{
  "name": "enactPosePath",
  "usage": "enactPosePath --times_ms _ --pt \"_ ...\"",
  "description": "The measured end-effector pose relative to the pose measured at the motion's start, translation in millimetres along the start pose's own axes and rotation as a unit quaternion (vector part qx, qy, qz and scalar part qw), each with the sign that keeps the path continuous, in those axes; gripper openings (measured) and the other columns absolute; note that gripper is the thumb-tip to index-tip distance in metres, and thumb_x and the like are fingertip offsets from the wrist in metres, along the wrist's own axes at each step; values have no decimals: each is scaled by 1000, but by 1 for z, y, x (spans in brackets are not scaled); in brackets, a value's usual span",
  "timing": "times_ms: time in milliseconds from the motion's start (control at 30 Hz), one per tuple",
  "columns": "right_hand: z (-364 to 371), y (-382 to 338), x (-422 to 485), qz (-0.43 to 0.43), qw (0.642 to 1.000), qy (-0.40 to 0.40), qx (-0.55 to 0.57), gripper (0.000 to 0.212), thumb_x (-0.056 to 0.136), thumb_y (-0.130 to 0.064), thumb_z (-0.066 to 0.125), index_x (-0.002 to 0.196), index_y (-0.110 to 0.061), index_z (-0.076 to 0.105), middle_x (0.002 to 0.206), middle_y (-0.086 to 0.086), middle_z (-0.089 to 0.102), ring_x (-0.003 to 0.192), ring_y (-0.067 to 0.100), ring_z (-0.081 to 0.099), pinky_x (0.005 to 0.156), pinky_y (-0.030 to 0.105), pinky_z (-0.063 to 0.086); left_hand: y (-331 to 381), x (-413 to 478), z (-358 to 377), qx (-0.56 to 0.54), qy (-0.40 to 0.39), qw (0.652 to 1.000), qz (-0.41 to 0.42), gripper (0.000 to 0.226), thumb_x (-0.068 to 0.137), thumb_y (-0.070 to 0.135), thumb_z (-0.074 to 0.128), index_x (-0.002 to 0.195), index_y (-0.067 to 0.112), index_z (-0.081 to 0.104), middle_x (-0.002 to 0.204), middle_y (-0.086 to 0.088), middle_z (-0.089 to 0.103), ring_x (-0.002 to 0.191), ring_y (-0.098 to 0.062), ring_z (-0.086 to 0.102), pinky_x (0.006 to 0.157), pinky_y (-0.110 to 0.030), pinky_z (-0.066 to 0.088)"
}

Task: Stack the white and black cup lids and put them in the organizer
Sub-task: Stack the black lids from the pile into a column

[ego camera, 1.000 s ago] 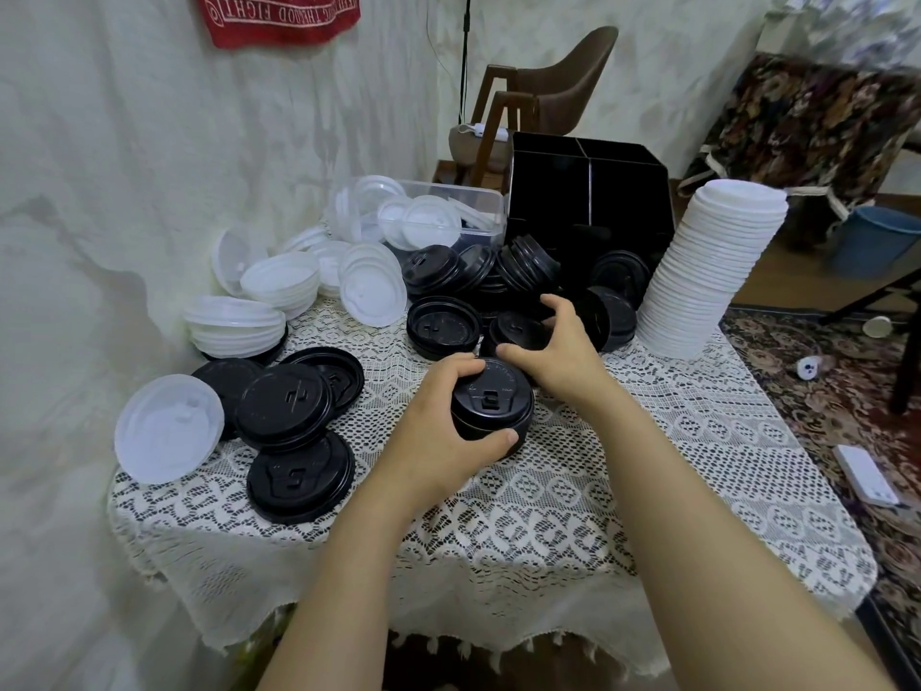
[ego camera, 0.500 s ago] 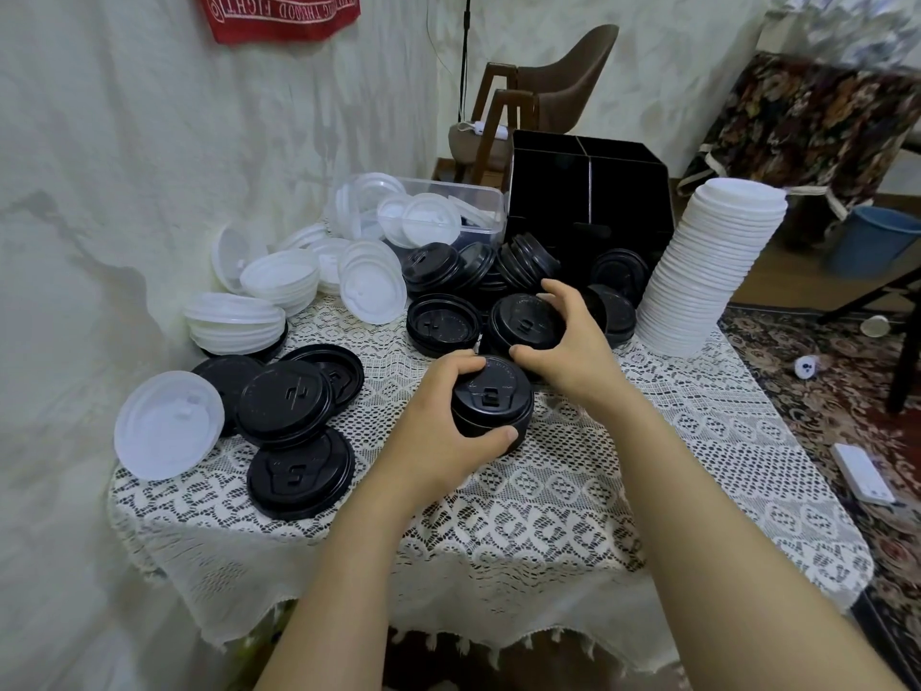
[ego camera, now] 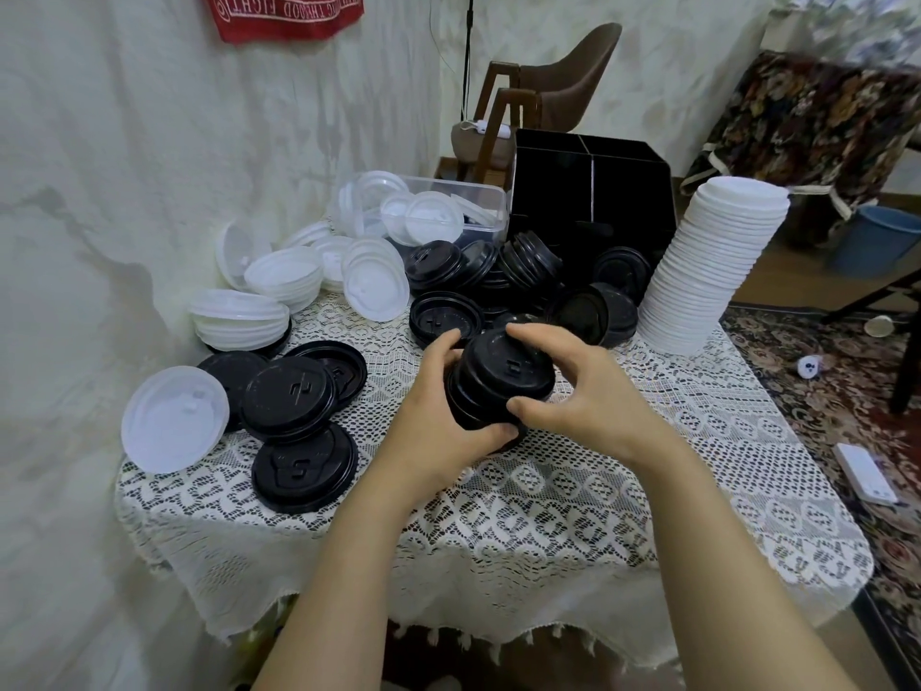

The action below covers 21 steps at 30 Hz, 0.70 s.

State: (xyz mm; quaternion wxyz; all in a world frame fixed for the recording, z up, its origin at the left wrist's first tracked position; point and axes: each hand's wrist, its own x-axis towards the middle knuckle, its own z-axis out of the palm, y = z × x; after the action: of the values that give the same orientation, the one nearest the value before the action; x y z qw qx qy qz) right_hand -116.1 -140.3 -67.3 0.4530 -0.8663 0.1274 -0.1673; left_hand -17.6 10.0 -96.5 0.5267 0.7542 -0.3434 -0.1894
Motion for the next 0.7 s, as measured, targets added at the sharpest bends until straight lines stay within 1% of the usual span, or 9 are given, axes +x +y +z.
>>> enactPosePath --times_ms 33,100,233,367,433,500,600,633,700 --pt "2 0 0 2 1000 -16 -8 70 75 -7 78 138 -25 53 140 -11 49 128 -2 45 110 17 34 -1 1 0 -1 1 1000 -2 104 68 32 86 146 40 19 129 24 43 116 -2 47 92 -18 36" --pt "6 -1 0 7 999 -40 -16 71 75 -8 78 138 -26 52 139 -15 47 128 -3 44 108 12 32 -2 2 -1 3 2 1000 -4 107 66 35 86 148 39 16 132 21 45 117 -3 49 95 -21 37" --pt "9 2 1 17 998 -60 -18 73 76 -10 78 140 -29 49 139 -19 44 129 -5 41 108 9 29 -2 3 -3 12 -3 1000 -5 107 68 33 86 149 38 16 121 30 43 113 2 48 93 -17 37" --pt "9 3 2 24 997 -72 -23 74 77 -12 80 142 -29 47 142 -20 43 131 -3 39 111 14 27 -5 3 -3 12 -12 1000 -3 108 66 29 87 149 38 19 136 22 44 124 -5 47 103 -27 39" --pt "8 3 3 21 996 -81 -38 75 78 -14 79 143 -29 46 143 -21 41 132 -4 38 110 11 24 -5 2 -5 17 -19 1000 1 101 70 24 85 149 37 23 137 20 43 126 -5 45 104 -25 38" --pt "9 3 3 18 995 -87 -55 74 80 -14 78 145 -29 44 144 -22 40 132 -5 36 107 7 23 -5 0 -5 -9 -33 999 11 85 76 22 76 147 33 31 139 18 44 129 -4 43 105 -22 37" --pt "9 4 3 19 994 -88 -66 74 81 -17 78 146 -29 43 146 -21 39 131 -5 36 106 8 24 0 -1 -3 -56 -26 998 19 70 80 31 64 145 31 38 146 15 42 134 -3 39 112 -30 36" --pt "9 4 3 17 994 -87 -64 73 82 -17 77 145 -29 43 146 -21 39 131 -5 37 103 5 25 1 -1 -1 -41 -16 999 28 65 86 33 64 145 31 37 148 16 39 135 0 36 113 -29 33" --pt "10 5 3 14 995 -87 -53 71 83 -17 76 145 -28 43 146 -20 39 130 -5 38 97 -1 28 2 0 2 6 -2 999 38 63 92 34 63 147 30 33 149 18 33 133 4 31 112 -22 30"
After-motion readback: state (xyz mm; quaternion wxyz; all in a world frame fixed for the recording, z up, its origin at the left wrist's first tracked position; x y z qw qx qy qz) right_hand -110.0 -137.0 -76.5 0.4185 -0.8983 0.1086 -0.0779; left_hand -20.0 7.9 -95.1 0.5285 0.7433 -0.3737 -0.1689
